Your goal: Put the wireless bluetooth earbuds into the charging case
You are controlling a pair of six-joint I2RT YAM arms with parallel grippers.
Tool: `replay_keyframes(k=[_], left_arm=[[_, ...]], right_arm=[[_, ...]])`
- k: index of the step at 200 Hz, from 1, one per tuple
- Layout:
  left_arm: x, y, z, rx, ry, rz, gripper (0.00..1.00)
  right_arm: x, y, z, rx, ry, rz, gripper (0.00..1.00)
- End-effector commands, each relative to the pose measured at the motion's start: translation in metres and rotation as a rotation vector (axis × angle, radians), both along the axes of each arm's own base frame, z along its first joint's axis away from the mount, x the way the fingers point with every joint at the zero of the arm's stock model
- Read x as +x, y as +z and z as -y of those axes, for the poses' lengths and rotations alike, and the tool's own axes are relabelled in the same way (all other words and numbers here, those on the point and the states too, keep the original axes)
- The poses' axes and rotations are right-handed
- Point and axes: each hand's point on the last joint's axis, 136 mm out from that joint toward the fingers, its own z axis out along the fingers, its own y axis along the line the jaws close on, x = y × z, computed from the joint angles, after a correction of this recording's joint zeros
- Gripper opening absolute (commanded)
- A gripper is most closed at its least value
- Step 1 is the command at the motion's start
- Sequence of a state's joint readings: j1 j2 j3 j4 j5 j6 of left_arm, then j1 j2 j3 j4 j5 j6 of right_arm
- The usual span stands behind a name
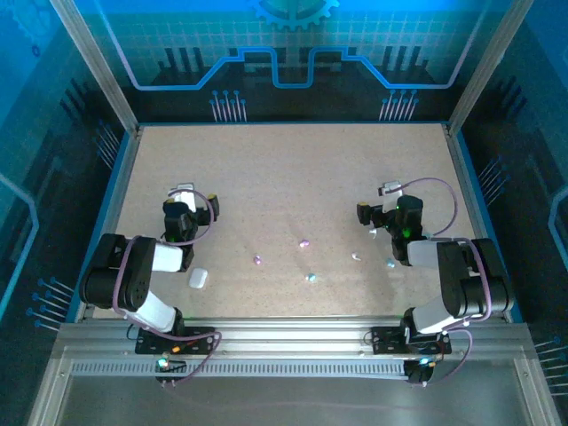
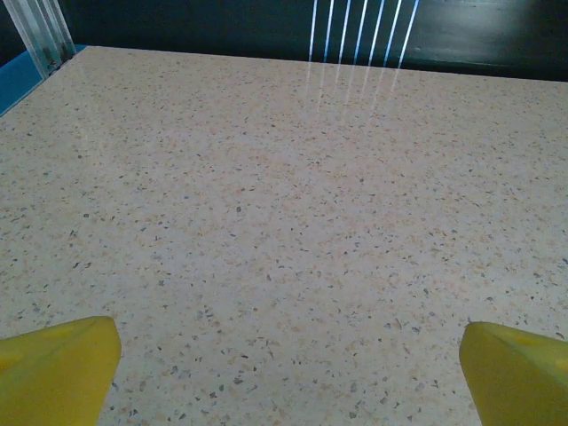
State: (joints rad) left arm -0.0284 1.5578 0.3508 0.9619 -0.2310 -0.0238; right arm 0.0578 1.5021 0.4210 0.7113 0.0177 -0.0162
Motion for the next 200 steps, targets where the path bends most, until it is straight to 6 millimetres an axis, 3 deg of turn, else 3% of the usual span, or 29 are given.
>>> replay_keyframes(k=[1,200], left_arm=[[0.0043,0.0066,0.0012,0.008,-0.004,0.015,0.99],[0.0033,0.0081,0.0025,0.007,-0.012,0.023,0.99]], right_arm=[[0.0088,0.0131,0.0026,0.005,-0.010,0.042,1.00],[0.0090,0.0150,0.0038,0.016,-0.008,0.035,1.00]])
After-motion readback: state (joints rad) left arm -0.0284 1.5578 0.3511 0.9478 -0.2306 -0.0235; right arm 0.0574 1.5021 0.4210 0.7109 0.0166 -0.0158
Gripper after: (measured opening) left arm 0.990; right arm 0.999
